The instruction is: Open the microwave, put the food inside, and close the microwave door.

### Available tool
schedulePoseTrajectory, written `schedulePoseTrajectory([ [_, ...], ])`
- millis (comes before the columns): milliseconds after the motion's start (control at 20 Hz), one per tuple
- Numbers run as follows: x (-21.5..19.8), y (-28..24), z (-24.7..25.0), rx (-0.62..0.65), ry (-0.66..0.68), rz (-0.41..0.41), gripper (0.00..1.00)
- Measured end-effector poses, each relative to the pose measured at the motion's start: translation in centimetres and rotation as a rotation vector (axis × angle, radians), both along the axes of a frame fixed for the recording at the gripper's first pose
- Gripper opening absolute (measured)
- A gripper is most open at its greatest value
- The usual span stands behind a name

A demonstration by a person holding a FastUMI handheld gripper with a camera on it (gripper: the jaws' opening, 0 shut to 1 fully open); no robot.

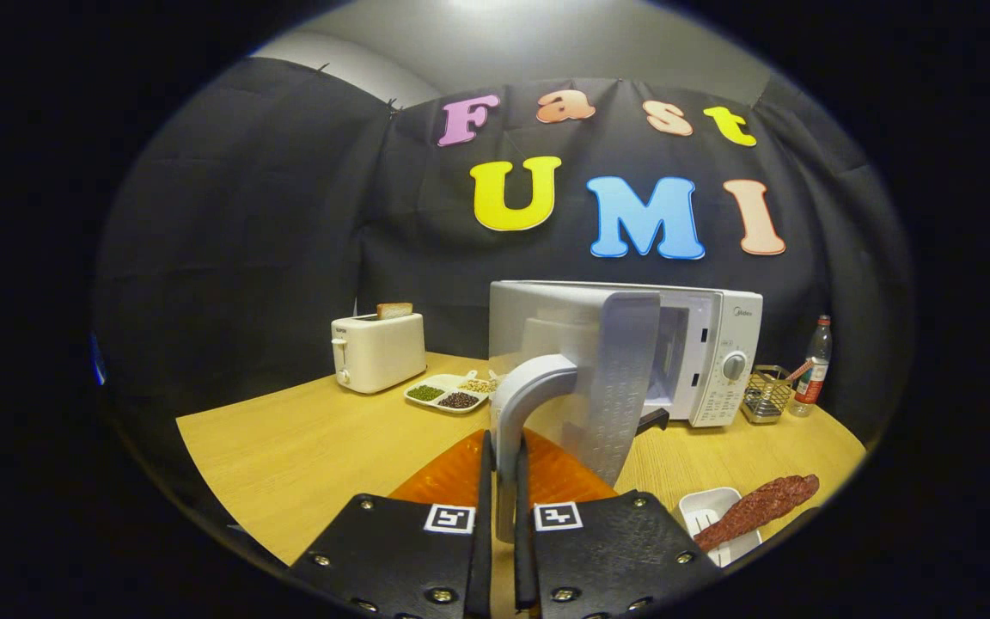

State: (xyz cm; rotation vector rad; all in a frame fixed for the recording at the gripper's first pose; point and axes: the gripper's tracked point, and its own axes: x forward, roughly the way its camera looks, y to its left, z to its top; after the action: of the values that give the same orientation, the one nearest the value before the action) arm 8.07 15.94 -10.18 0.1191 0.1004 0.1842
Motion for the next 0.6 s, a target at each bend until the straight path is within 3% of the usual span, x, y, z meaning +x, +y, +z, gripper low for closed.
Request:
schedulePoseTrajectory([
  [400, -0.4, 6.6, 1.4, -0.024, -0.113, -0.221, 0.11],
  [600, -0.3, 8.5, 1.1, 0.002, -0.089, -0.226, 0.11],
])
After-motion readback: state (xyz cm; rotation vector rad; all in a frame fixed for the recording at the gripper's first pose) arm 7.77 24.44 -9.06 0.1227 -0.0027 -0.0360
